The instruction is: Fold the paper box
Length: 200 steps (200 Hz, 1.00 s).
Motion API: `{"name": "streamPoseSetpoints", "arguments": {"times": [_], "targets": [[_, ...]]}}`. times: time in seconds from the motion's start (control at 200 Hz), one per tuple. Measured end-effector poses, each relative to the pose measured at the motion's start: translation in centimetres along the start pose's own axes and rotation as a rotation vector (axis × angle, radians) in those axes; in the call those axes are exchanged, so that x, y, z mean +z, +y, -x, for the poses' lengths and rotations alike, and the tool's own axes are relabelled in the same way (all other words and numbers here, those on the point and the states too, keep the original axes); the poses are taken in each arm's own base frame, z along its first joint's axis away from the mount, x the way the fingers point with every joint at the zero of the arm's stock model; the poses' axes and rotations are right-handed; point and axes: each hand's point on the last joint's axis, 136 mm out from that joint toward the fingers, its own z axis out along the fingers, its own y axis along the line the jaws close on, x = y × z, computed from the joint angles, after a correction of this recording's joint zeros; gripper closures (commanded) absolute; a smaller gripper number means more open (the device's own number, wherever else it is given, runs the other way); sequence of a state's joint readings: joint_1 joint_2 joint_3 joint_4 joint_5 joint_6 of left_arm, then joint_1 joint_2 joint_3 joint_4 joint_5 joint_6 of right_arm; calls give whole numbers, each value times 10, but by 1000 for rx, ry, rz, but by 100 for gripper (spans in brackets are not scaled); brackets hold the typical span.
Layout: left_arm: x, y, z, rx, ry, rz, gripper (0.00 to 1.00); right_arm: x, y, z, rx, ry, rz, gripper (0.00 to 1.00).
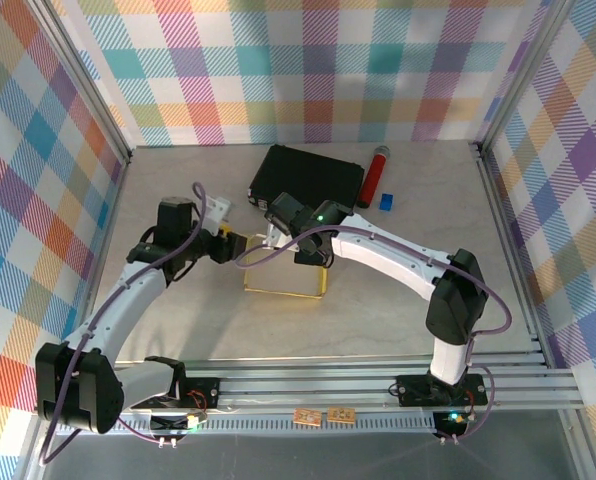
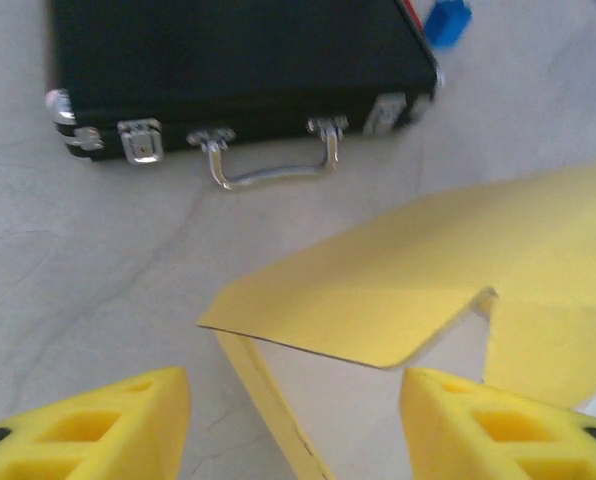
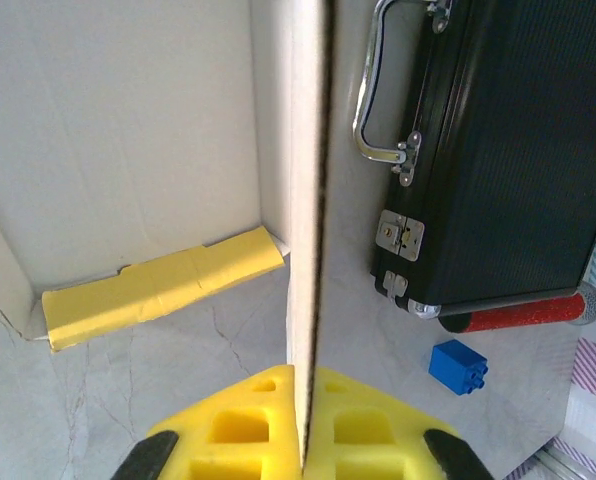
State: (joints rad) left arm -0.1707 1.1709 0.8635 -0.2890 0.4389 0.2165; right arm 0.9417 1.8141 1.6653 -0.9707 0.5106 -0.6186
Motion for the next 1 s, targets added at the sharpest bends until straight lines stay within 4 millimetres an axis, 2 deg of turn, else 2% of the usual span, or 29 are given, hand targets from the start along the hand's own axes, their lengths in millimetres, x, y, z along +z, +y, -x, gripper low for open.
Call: {"name": "streamPoseSetpoints", "arguments": {"times": [0.06, 0.15, 0.22, 0.27, 0.325, 0.38, 0.475, 0.585, 0.7, 0.855, 1.0], "targets": [[-4, 16, 12, -106, -38, 31, 26, 0, 0, 0, 0, 0, -1, 100], [-4, 35, 35, -334, -88, 60, 27, 0, -1, 0, 2, 1, -4, 100], [7, 41, 50, -534, -76, 36, 45, 0, -1, -1, 3, 2, -5, 100], [21, 44, 55, -705, -31, 10, 47, 0, -2, 0, 5, 1, -5, 100], [34, 46, 50, -864, 40, -7, 46, -1, -2, 0, 8, 0, -6, 100], [41, 44, 34, -1026, 121, 4, 43, -2, -4, 1, 13, -2, -10, 100], [35, 36, 10, -1236, 224, 51, 43, -2, -6, 3, 18, -1, -16, 100], [24, 26, 8, -1364, 247, 55, 43, -2, -7, 4, 27, -4, -18, 100], [23, 20, 11, -1468, 255, 36, 44, -1, -7, 4, 35, -1, -18, 100], [27, 18, 10, -1530, 272, 40, 44, 2, -6, 4, 37, 7, -21, 100], [39, 15, 9, -1553, 297, 37, 44, 3, -6, 5, 34, 12, -25, 100]]}}
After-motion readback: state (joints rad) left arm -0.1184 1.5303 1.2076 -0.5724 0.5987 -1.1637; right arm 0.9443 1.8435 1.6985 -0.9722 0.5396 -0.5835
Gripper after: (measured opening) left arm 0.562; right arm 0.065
